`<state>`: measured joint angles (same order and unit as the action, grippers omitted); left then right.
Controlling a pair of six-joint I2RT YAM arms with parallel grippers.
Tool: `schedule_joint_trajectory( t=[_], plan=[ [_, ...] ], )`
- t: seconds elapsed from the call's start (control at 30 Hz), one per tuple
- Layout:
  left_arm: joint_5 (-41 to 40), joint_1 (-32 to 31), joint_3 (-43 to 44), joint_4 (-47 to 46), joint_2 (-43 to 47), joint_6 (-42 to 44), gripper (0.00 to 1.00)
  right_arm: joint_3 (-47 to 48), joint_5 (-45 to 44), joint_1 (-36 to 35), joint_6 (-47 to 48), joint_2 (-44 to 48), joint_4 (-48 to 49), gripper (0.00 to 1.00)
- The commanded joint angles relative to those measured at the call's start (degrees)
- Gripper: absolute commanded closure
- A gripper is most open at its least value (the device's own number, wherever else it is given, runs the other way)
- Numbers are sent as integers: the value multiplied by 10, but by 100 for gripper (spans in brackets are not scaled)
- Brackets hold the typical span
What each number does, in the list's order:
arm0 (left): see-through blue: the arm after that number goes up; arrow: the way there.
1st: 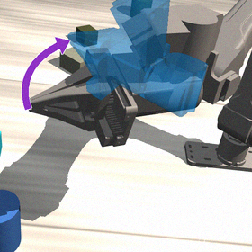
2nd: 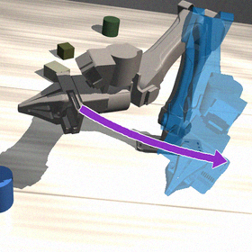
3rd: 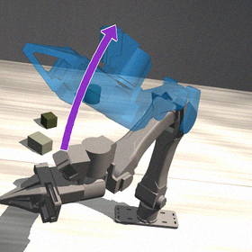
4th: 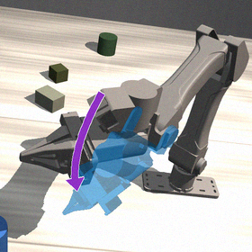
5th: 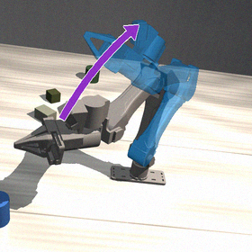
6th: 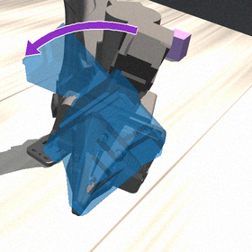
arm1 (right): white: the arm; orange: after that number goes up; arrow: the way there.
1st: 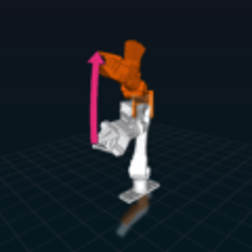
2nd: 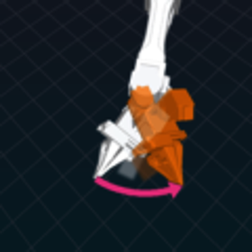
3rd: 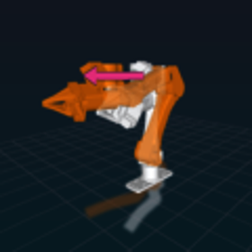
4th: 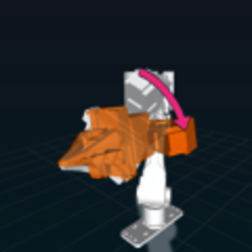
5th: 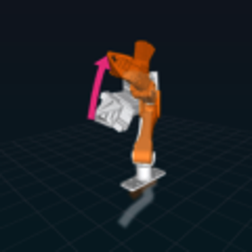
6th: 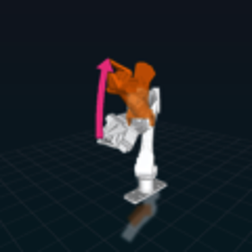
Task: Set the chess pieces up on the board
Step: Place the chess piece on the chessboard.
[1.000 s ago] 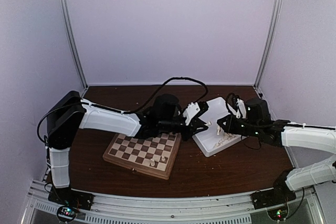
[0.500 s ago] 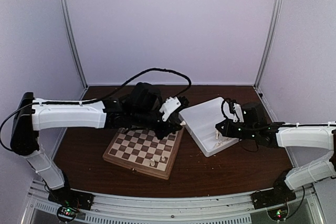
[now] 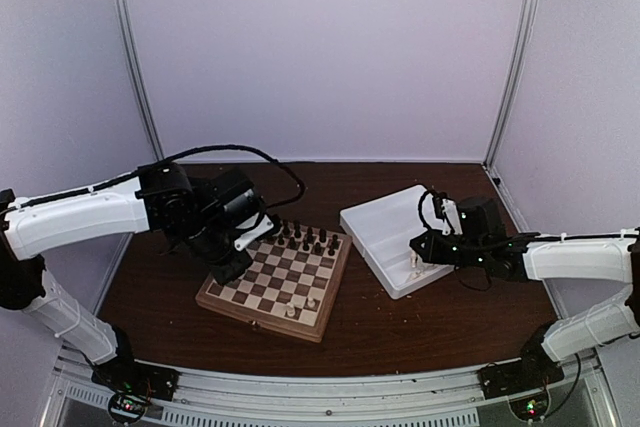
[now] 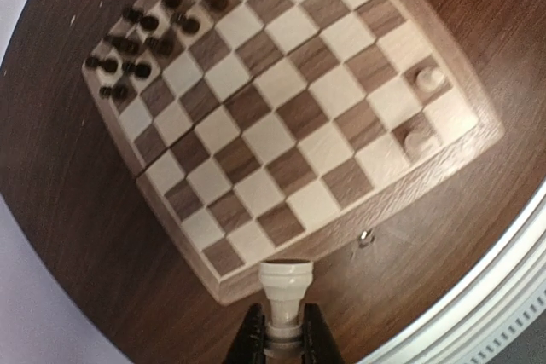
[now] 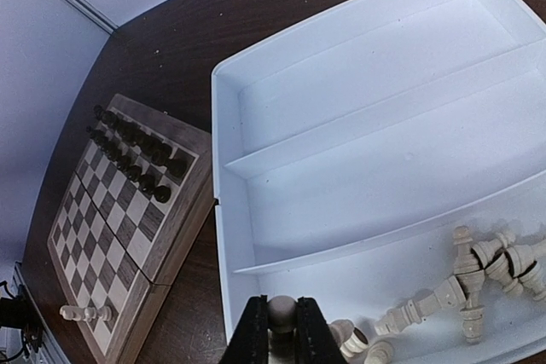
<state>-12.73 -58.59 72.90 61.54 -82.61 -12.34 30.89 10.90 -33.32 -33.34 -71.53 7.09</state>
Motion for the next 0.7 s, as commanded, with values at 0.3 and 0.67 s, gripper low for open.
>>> schedule_joint_trajectory(
  t=[0.3, 0.67],
  plan=[
    [-25, 54, 39, 219, -82, -28, 100, 26, -4, 4, 16, 10, -11, 97],
    [22, 106, 76, 250, -198, -19, 100, 24, -10, 4, 21, 22, -25, 97]
  ],
)
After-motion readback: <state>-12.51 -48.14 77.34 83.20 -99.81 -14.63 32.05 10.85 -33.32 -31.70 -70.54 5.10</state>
